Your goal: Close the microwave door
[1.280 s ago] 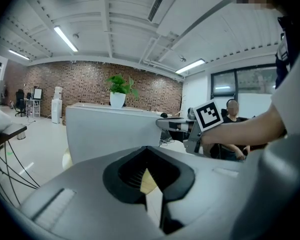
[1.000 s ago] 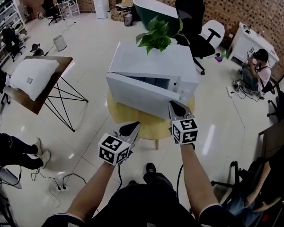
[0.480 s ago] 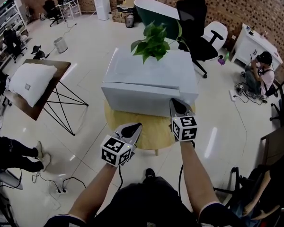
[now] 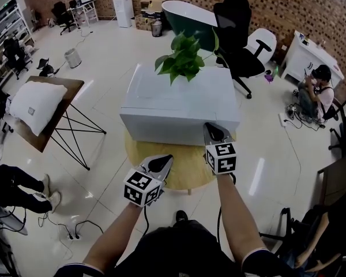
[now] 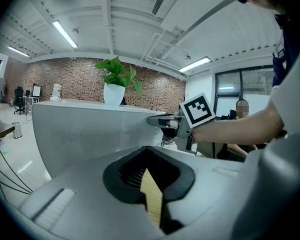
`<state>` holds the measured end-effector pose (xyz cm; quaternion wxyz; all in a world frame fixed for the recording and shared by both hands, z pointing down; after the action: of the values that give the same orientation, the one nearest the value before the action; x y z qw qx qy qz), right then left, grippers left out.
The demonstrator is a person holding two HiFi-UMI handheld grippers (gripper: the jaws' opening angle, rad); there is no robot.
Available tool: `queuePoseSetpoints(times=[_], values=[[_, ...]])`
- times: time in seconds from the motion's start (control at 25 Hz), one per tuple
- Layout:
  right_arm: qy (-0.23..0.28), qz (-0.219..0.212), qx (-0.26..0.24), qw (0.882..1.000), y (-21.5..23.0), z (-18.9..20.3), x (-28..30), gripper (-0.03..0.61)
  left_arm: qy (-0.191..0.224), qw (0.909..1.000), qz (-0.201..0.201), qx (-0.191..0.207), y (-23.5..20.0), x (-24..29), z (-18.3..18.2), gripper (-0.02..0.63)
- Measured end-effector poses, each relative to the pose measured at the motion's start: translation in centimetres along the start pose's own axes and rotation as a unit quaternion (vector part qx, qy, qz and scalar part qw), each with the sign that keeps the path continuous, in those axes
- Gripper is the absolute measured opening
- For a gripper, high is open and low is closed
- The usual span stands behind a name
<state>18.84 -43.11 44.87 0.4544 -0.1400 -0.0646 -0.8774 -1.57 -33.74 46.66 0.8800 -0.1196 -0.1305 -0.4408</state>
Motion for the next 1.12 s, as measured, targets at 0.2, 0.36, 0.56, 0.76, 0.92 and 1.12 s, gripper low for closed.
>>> queuePoseSetpoints(times=[0.2, 0.36, 0.56, 0.76, 0.92, 1.12], values=[[0.002, 0.001, 0.001, 1.0, 0.0, -0.1, 0.2, 0.0, 0.005, 1.0, -0.003, 0.001, -0.4, -0.4, -0.4, 0.008], [0.011, -0.013, -0.005, 1.0, -1.4, -0.5, -0.9, 0.002, 0.012, 0.9999, -0.002, -0.005, -0.4, -0.9, -0.4, 0.008], [0.053, -0.102, -0.031, 0.993, -6.5, -2.9, -2.9, 0.002, 0.025, 0.9996, -0.002, -0.008, -0.4, -2.3, -0.3, 0.008], [0.105, -0.121, -0.06, 0.985, -10.5, -8.1, -5.2, 0.002, 0.046, 0.9989, -0.006, 0.004, -0.6, -4.9, -2.0, 0.008], [0.123, -0.118, -0.054, 0.984, -12.5, -8.5, -7.7, 0.002, 0.073, 0.9972, -0.008, 0.015, -0.7, -7.4, -4.1, 0.008], [0.125, -0.108, -0.053, 0.985, -14.5, -8.0, -10.3, 0.002, 0.103, 0.9941, -0.005, 0.034, -0.3, -9.6, -6.4, 0.008]])
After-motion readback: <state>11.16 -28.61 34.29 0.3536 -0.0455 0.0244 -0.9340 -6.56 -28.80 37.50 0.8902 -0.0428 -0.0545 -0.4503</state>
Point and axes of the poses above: the fingertips, and each gripper's own axes: x forward along the fingers, y to its right, z out of its underside, the point moved 8 cm from there along -x, backward along the fingers, and after that the axes turned 10 degrees about -z, right-handed, at the moved point
